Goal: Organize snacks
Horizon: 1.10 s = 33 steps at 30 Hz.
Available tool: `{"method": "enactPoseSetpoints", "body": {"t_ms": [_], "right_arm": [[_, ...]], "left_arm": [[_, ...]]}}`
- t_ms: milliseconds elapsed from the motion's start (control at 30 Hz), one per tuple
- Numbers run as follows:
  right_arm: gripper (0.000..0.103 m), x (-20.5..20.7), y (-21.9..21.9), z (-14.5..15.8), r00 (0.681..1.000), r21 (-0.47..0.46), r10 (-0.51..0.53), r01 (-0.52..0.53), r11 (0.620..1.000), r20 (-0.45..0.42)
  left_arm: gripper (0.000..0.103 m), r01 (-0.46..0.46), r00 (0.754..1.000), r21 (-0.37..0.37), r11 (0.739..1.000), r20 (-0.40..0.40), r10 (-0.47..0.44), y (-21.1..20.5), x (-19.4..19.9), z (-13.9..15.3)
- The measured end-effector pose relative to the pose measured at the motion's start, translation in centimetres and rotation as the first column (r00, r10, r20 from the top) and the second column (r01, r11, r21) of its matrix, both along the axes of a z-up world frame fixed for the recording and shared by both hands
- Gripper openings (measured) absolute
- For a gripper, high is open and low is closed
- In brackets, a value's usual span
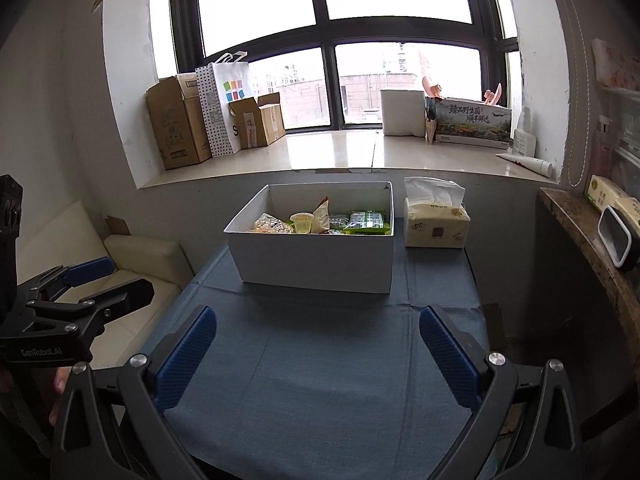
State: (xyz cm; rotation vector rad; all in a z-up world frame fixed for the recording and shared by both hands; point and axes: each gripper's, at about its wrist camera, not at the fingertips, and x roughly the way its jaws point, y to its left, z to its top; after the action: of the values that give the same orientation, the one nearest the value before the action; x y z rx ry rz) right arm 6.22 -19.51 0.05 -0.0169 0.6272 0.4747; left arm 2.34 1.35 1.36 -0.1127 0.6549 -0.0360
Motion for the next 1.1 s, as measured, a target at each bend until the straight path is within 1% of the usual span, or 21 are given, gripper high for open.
{"method": "enactPoseSetpoints", "body": {"t_ms": [300, 400, 733, 1100], "right_arm": [[0.103, 0.03, -0.13, -0.14, 1.000, 0.006, 0.001, -0.001, 1.000, -0.009], [0.103, 0.08, -0.21, -0.12, 1.000, 0.021, 0.011, -0.011, 1.000, -0.017], [0.103, 0.00, 0.02, -0.19, 1.000, 0.016, 0.012, -0.012, 1.000, -0.017], [0.103, -0.13, 0.27, -0.24, 0.999, 0.022, 0.036, -0.036, 0.999, -0.019]], "left_arm": [[0.103, 0.005, 1.000, -0.011, 1.000, -0.008, -0.005, -0.06, -0.06, -0.27], [0.103, 0.006, 1.000, -0.011, 1.000, -0.013, -0.006, -0.06, 0.06, -0.41], [0.103, 0.011, 1.000, -0.016, 1.000, -0.011, -0.011, 0.12, 0.11, -0.53], [0.103, 0.010, 1.000, -0.017, 1.000, -0.016, -0.011, 0.16, 0.10, -0.69]]}}
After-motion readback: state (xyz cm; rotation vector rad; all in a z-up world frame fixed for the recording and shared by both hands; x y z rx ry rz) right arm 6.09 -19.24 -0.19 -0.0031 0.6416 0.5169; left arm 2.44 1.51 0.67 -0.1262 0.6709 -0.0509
